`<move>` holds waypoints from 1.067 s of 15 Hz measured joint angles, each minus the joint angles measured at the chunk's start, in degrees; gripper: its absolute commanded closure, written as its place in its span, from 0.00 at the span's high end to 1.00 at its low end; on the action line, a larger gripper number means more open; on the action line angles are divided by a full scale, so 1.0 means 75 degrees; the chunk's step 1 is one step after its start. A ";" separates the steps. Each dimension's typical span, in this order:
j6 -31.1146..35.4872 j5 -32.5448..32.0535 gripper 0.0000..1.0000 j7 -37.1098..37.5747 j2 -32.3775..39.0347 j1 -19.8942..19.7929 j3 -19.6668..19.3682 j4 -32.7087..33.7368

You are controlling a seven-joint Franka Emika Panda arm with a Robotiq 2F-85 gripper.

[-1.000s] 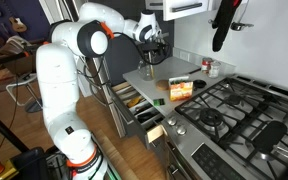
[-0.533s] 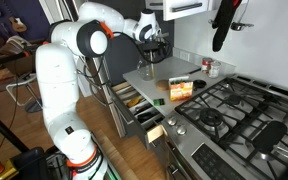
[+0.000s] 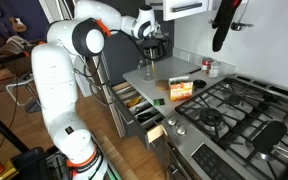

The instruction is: Remove the spatula from the glass mug then put it in the top cupboard

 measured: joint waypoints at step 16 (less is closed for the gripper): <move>0.2932 0.1702 0.15 -0.0034 -0.3677 0.0033 -0.0036 -0.2940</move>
